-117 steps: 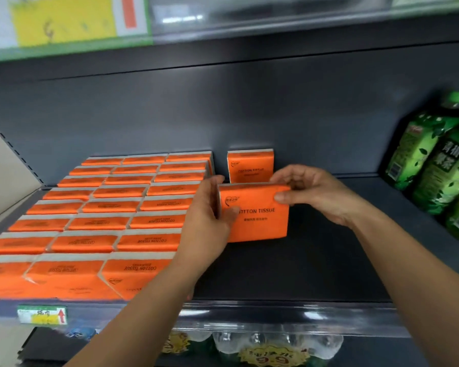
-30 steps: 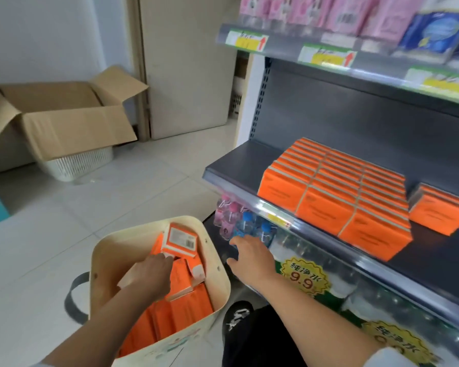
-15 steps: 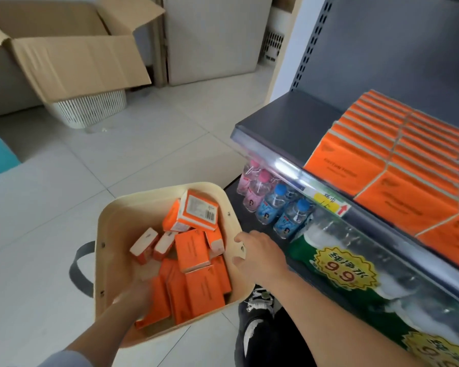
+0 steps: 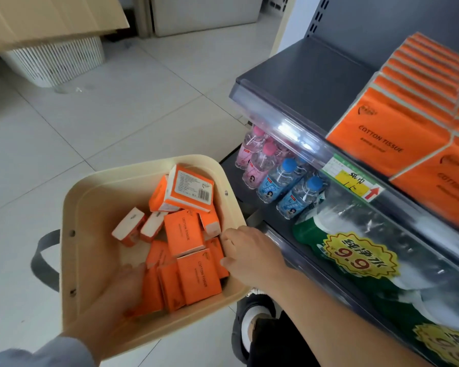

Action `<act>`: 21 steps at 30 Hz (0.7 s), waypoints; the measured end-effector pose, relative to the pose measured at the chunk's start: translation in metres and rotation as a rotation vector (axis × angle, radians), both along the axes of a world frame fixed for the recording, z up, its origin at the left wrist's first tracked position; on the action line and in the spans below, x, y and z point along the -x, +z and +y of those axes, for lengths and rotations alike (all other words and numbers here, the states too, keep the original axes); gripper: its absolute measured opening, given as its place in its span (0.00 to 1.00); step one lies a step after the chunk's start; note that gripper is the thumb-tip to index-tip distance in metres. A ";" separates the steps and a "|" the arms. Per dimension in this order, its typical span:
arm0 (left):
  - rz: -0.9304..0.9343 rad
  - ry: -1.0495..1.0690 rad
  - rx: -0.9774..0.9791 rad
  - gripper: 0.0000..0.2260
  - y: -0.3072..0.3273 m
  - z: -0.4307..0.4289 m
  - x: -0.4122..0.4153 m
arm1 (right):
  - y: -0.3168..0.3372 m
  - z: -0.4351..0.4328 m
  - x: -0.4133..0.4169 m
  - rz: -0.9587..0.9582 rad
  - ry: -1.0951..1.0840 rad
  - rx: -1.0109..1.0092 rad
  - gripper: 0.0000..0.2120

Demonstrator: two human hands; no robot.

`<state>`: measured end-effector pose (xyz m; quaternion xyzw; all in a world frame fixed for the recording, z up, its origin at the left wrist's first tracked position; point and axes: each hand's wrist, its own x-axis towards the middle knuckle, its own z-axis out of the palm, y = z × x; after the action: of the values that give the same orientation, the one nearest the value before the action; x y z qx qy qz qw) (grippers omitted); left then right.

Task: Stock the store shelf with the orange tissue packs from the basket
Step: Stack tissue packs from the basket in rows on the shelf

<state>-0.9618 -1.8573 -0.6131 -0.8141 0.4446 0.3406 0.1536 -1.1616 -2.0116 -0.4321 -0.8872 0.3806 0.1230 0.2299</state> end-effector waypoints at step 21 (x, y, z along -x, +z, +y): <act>0.526 0.109 0.483 0.24 0.110 -0.042 -0.003 | 0.002 0.002 -0.009 -0.038 0.064 -0.160 0.23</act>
<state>-0.9584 -1.8992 -0.5035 -0.7339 0.4925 0.4313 -0.1813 -1.1523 -2.0097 -0.4297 -0.8798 0.3367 0.1433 0.3034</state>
